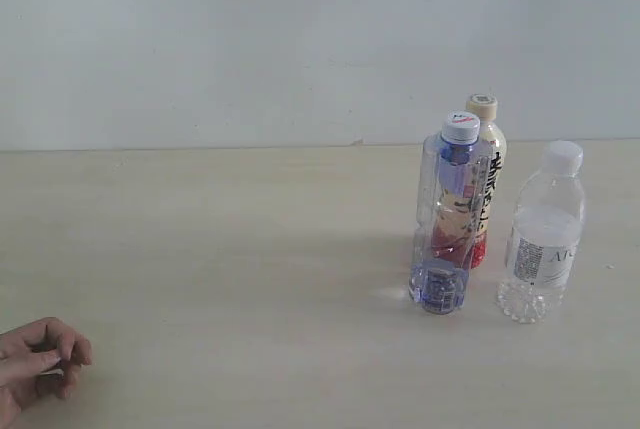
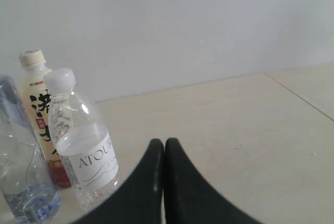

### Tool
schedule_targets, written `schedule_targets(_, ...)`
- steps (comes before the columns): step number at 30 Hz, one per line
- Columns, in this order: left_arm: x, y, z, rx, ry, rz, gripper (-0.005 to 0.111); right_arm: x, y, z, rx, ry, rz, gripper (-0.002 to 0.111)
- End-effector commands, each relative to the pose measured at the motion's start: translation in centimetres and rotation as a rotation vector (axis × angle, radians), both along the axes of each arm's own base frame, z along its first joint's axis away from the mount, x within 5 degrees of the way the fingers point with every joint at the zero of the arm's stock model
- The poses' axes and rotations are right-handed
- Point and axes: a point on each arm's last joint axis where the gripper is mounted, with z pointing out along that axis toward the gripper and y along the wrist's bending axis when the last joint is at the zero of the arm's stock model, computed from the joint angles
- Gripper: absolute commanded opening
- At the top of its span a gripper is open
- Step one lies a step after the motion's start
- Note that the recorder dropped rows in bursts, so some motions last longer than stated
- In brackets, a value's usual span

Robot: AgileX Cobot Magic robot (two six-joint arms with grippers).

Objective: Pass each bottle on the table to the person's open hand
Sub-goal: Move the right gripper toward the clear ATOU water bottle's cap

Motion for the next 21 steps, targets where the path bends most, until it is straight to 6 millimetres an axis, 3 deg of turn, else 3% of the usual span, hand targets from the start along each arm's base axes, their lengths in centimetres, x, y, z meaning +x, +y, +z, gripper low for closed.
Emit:
schedule_targets(1,0.0,0.0,0.1,-0.002,-0.004,0.0,0.004,0.0,0.0,0.0,-0.007,0.0,-0.002,0.0)
schedule_targets(16,0.0,0.0,0.1,-0.002,-0.004,0.0,0.004,0.0,-0.1,0.5,-0.067,-0.049,-0.009,0.0)
schedule_targets(21,0.0,0.0,0.1,-0.002,-0.004,0.0,0.004,-0.1,-0.3,1.6,0.268,-0.208,-0.032,0.0)
